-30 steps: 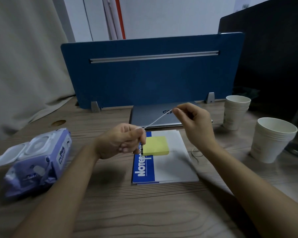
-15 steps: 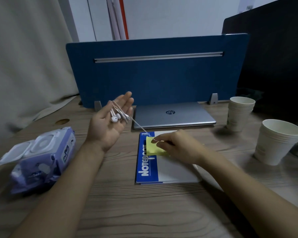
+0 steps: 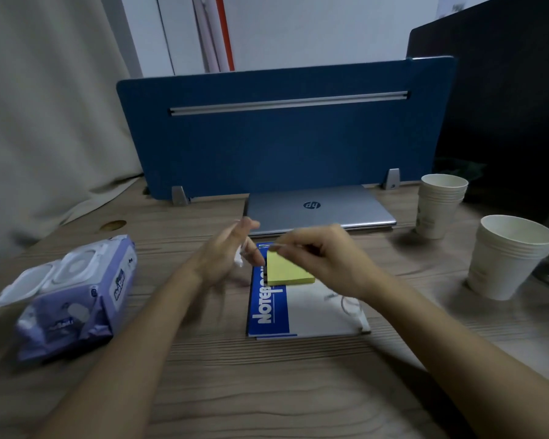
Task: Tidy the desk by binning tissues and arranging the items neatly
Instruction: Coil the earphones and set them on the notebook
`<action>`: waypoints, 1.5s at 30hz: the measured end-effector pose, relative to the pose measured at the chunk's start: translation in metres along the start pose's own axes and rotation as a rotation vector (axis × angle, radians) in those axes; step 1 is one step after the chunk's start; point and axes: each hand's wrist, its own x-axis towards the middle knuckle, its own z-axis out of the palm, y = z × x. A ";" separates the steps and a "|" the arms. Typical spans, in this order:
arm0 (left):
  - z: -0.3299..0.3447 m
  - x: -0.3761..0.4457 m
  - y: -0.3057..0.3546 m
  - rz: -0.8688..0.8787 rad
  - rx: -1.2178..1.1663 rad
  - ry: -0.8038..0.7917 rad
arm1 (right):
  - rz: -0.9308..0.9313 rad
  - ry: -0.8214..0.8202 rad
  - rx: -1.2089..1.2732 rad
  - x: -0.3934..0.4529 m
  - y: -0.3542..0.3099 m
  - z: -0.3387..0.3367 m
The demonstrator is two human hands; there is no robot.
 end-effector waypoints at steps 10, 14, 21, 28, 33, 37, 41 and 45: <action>-0.015 -0.002 0.019 -0.025 -0.714 -0.676 | 0.193 0.465 0.065 0.004 0.020 -0.018; -0.027 -0.006 0.022 0.095 -1.282 -0.884 | 0.284 0.428 0.027 0.004 0.031 -0.018; -0.039 -0.009 0.013 0.315 -1.586 -0.375 | 0.319 0.000 -0.263 -0.002 0.041 -0.002; -0.039 0.003 0.014 0.289 -1.421 0.121 | 0.242 -0.345 -0.346 -0.003 0.025 0.007; -0.038 0.009 0.002 0.235 -1.005 0.275 | 0.182 -0.393 -0.364 -0.003 0.011 0.010; -0.011 0.001 -0.002 0.082 -0.102 0.211 | 0.068 -0.343 -0.289 -0.003 -0.003 0.010; 0.001 -0.004 0.000 -0.018 0.221 0.018 | 0.002 -0.188 -0.181 -0.001 -0.006 0.004; -0.007 -0.004 0.011 0.040 0.283 -0.013 | 0.012 0.092 -0.068 -0.001 -0.005 -0.001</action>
